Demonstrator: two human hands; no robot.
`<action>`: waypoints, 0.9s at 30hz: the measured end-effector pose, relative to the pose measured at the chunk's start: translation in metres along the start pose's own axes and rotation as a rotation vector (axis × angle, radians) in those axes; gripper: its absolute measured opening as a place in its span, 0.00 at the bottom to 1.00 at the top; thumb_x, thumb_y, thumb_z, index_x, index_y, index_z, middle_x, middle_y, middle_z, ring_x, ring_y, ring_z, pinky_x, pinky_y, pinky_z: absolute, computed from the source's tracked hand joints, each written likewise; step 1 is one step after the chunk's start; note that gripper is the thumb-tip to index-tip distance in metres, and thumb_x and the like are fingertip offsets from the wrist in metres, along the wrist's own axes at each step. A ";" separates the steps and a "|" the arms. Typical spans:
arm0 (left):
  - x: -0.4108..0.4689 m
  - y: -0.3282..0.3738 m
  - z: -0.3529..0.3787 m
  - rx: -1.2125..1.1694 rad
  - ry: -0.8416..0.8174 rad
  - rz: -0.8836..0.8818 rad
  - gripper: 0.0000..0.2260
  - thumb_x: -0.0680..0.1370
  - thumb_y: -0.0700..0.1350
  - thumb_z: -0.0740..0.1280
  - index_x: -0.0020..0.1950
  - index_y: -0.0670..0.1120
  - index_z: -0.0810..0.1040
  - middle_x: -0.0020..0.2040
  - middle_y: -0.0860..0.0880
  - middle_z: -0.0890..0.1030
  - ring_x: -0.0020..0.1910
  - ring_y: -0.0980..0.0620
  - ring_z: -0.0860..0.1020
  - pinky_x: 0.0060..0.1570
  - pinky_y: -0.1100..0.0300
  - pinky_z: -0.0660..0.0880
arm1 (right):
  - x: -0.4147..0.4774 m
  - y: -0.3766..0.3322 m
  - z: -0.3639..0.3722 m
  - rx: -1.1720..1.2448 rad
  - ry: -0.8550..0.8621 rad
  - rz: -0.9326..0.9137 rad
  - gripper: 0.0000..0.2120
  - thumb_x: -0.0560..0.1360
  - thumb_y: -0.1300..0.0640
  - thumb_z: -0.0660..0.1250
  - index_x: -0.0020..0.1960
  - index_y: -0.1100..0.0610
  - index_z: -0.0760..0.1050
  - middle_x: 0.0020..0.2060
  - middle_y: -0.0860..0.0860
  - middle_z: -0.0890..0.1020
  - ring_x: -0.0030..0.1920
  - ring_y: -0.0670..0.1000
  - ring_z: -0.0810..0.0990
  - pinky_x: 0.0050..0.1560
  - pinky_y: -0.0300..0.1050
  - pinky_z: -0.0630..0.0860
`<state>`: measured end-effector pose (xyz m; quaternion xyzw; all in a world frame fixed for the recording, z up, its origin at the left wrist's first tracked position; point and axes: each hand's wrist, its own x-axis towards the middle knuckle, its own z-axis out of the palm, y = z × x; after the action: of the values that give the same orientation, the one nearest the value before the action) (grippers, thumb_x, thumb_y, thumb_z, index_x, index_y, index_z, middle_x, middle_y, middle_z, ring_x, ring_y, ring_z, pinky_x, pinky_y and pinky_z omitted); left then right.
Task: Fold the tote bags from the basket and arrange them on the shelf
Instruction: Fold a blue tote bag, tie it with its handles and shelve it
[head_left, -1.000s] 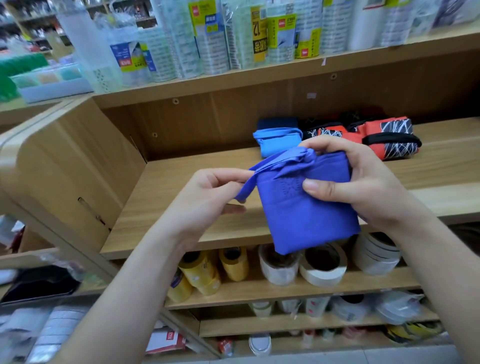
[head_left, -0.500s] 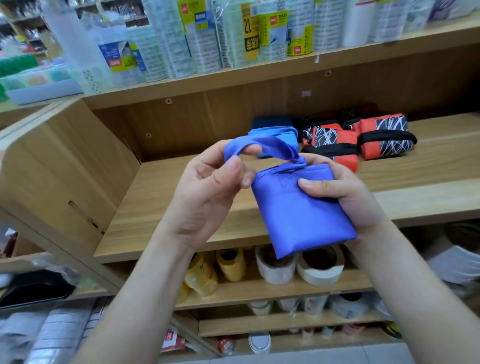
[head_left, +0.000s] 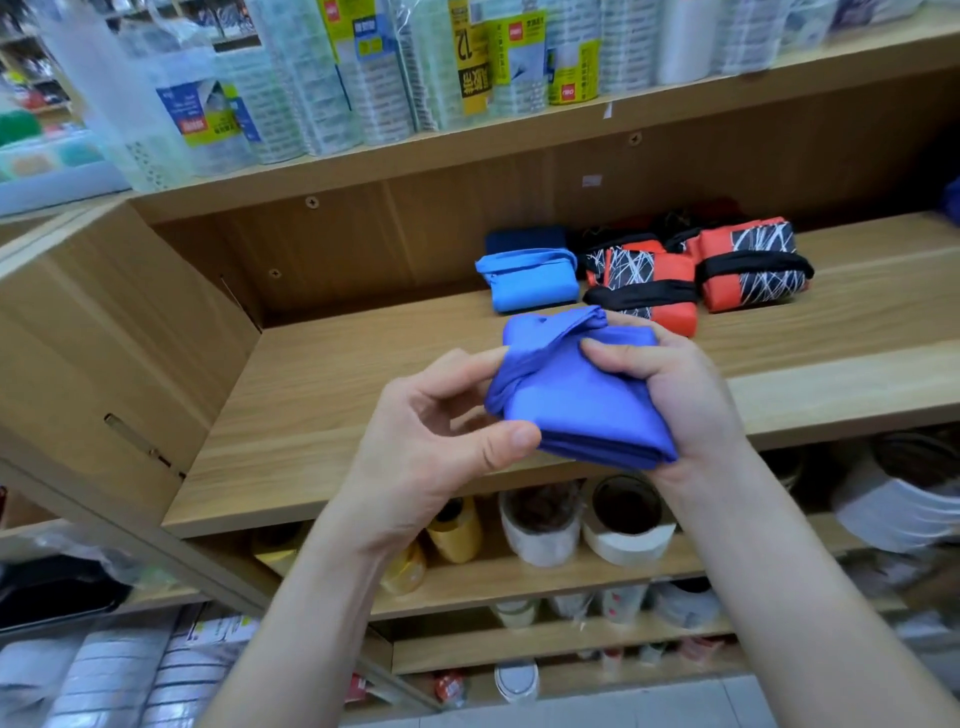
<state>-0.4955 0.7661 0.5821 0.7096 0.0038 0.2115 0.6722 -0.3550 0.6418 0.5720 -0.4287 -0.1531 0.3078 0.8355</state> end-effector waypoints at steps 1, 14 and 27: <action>-0.001 0.000 0.002 0.047 0.028 0.019 0.31 0.62 0.48 0.81 0.63 0.42 0.80 0.57 0.33 0.76 0.57 0.50 0.78 0.59 0.57 0.75 | -0.002 -0.002 0.001 -0.003 0.009 -0.031 0.14 0.64 0.68 0.68 0.50 0.63 0.80 0.44 0.57 0.86 0.45 0.54 0.85 0.47 0.46 0.82; 0.010 -0.001 0.001 0.205 0.104 0.042 0.24 0.59 0.37 0.79 0.54 0.43 0.82 0.46 0.39 0.81 0.45 0.52 0.79 0.46 0.59 0.75 | -0.024 0.005 0.000 -0.020 -0.092 -0.024 0.29 0.63 0.62 0.76 0.61 0.52 0.72 0.54 0.52 0.83 0.53 0.54 0.83 0.51 0.55 0.81; 0.017 -0.016 0.033 -0.025 0.375 0.104 0.16 0.62 0.39 0.77 0.47 0.51 0.86 0.41 0.43 0.78 0.41 0.47 0.72 0.48 0.50 0.73 | -0.008 0.002 0.015 0.019 0.211 -0.320 0.19 0.64 0.73 0.74 0.49 0.56 0.77 0.48 0.56 0.83 0.48 0.55 0.84 0.47 0.54 0.82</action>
<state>-0.4658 0.7414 0.5714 0.6486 0.0897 0.3744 0.6566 -0.3697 0.6475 0.5791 -0.4210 -0.1277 0.1259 0.8892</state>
